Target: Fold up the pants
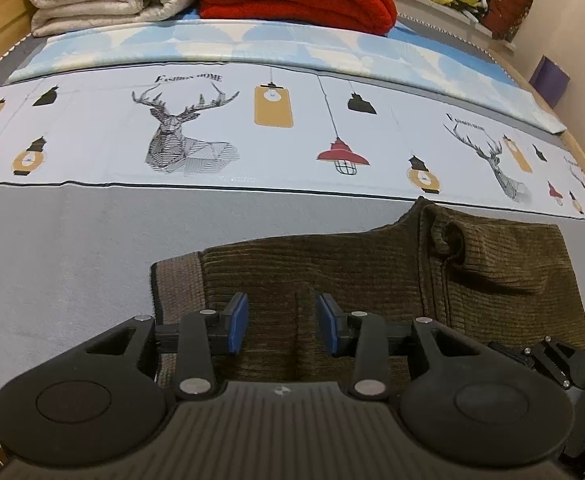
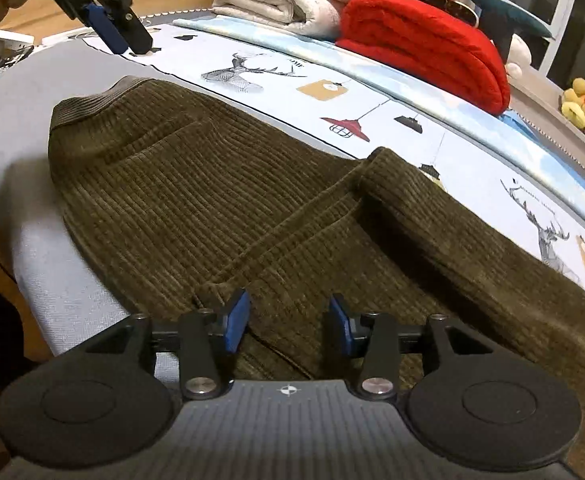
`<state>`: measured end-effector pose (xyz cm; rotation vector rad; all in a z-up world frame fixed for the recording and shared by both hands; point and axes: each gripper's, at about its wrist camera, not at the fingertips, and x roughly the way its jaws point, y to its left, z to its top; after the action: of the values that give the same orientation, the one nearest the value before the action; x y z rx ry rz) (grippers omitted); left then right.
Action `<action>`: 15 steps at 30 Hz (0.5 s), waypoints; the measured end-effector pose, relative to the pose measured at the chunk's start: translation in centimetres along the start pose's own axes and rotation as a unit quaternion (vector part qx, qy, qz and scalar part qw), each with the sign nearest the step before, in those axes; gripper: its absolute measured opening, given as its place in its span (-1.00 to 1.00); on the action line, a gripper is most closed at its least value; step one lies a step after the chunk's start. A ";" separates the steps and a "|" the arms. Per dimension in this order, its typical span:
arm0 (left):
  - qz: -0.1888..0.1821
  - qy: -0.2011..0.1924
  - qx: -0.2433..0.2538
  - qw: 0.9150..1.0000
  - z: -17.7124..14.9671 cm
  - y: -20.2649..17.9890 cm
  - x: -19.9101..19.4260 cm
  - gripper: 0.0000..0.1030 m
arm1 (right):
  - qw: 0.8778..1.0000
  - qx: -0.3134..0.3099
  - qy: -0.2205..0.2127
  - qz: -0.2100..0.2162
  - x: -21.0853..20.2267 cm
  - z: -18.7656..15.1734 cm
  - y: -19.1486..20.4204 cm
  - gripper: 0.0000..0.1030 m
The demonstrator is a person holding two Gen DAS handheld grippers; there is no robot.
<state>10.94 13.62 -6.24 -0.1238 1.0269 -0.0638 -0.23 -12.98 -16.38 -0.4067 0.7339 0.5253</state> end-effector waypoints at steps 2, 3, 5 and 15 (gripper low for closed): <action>-0.003 0.001 0.007 1.000 0.3 -1.0 0.4 -0.18 | 1.000 -0.010 -0.006 0.003 -0.5 -0.1 0.3 -0.15; -0.004 0.003 0.011 1.000 0.5 -1.6 0.7 -0.18 | 1.000 -0.019 -0.008 0.004 -0.6 -0.2 0.5 -0.17; -0.008 0.009 0.018 1.000 0.8 -3.0 1.4 -0.18 | 0.999 -0.036 -0.015 0.008 -0.9 -0.1 0.9 -0.17; -0.117 0.020 -0.019 0.993 3.7 -10.0 5.3 -0.19 | 0.994 -0.081 -0.042 0.057 -2.7 0.2 0.7 -0.75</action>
<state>16.93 3.44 -7.51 -0.2780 1.0495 -0.2616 -2.24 -13.16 -14.40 -0.4933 0.6375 0.7085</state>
